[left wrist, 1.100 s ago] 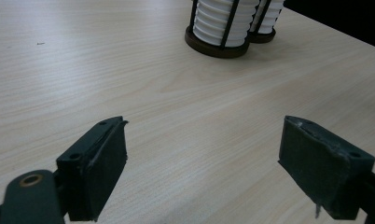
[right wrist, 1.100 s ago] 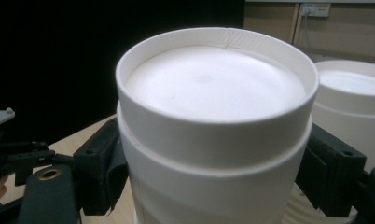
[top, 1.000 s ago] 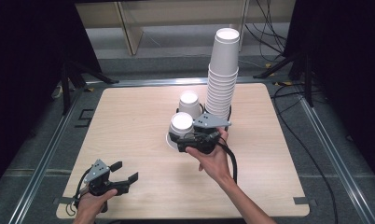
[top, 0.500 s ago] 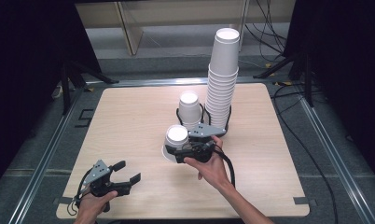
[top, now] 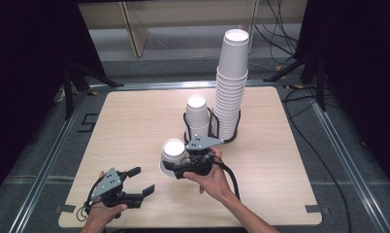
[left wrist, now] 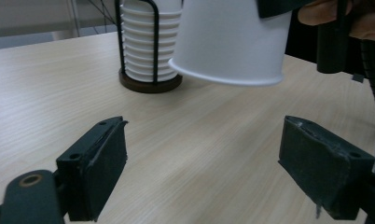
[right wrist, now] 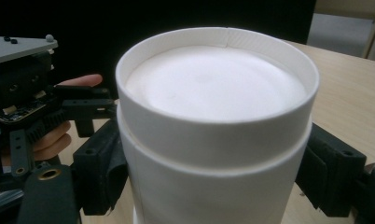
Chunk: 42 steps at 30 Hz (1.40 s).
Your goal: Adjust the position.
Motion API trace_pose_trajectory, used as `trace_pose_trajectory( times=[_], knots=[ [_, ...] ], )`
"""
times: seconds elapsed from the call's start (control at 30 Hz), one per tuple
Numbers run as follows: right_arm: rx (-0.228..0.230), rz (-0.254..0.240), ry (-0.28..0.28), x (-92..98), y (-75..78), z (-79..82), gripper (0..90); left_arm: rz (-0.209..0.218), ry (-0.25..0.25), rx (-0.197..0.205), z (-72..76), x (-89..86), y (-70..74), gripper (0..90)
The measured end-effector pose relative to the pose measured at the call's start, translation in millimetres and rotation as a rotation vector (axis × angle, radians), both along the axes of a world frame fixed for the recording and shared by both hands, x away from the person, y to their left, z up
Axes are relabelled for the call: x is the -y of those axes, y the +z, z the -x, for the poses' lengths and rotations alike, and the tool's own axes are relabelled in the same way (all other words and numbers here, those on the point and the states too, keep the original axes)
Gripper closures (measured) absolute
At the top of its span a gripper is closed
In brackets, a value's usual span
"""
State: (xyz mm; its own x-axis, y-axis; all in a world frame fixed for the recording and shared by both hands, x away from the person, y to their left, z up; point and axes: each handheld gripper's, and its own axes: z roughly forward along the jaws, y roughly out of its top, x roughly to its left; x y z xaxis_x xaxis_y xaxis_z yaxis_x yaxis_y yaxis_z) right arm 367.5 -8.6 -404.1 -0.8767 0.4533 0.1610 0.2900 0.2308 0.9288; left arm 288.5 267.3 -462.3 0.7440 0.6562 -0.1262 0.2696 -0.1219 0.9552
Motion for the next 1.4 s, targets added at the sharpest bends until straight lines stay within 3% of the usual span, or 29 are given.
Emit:
trace_pose_trajectory(
  times=[0.03, 0.1, 0.17, 0.47, 0.53, 0.57, 0.6, 0.63, 0.7, 0.73, 0.93, 1.0, 1.13, 1.2, 1.4],
  knots=[
    [-0.017, -0.003, 0.022, -3.6, -0.9, 2.3, 20.7, -0.020, 0.000, -0.002, 0.8, 0.7, 1.1, 14.7],
    [0.004, -0.006, 0.032, -6.4, -2.3, 2.6, 20.7, -0.020, -0.003, 0.002, 0.2, 1.6, 0.8, 14.7],
    [-0.015, -0.004, 0.047, -8.8, -1.8, 5.2, 20.7, -0.015, -0.001, 0.004, 0.0, 2.0, 0.7, 14.7],
    [-0.018, -0.005, 0.098, -23.6, -3.2, 13.7, 20.8, -0.014, -0.023, 0.002, 1.3, 5.0, 1.8, 14.7],
    [-0.025, 0.004, 0.108, -26.6, -3.1, 15.6, 20.8, 0.009, -0.034, 0.002, 0.9, 7.4, 0.2, 14.4],
    [-0.037, -0.016, 0.116, -29.6, -4.3, 16.7, 20.8, 0.002, -0.033, 0.008, 1.5, 7.2, 0.5, 14.1],
    [-0.014, 0.012, 0.115, -29.9, -3.4, 16.5, 20.8, -0.017, -0.030, 0.004, 2.6, 6.6, 1.8, 13.7],
    [-0.019, 0.008, 0.126, -31.5, -4.0, 16.9, 20.8, -0.017, -0.035, 0.005, 2.8, 7.0, 2.1, 13.4],
    [-0.013, 0.014, 0.125, -33.4, -4.7, 17.4, 20.9, 0.006, -0.044, 0.014, 2.3, 9.0, 1.0, 13.4],
    [-0.013, 0.013, 0.128, -34.5, -4.9, 17.7, 20.9, -0.026, -0.043, 0.012, 2.7, 7.4, 2.0, 13.4],
    [-0.024, 0.012, 0.145, -39.5, -5.0, 20.8, 20.9, -0.017, -0.042, 0.010, 3.5, 8.7, 2.9, 9.3],
    [-0.019, -0.011, 0.156, -42.9, -6.2, 21.0, 21.0, 0.012, -0.049, 0.015, 2.5, 10.0, 1.7, 7.0],
    [-0.032, -0.010, 0.169, -47.2, -6.1, 23.6, 20.9, -0.009, -0.040, 0.006, 3.5, 9.2, 3.1, 3.7],
    [-0.038, -0.028, 0.190, -50.4, -7.0, 24.4, 21.0, -0.009, -0.039, 0.004, 3.6, 9.2, 3.1, 2.6],
    [-0.037, -0.022, 0.188, -55.0, -6.9, 29.1, 20.9, -0.002, -0.047, 0.001, 3.9, 9.8, 3.0, 1.5]
  ],
)
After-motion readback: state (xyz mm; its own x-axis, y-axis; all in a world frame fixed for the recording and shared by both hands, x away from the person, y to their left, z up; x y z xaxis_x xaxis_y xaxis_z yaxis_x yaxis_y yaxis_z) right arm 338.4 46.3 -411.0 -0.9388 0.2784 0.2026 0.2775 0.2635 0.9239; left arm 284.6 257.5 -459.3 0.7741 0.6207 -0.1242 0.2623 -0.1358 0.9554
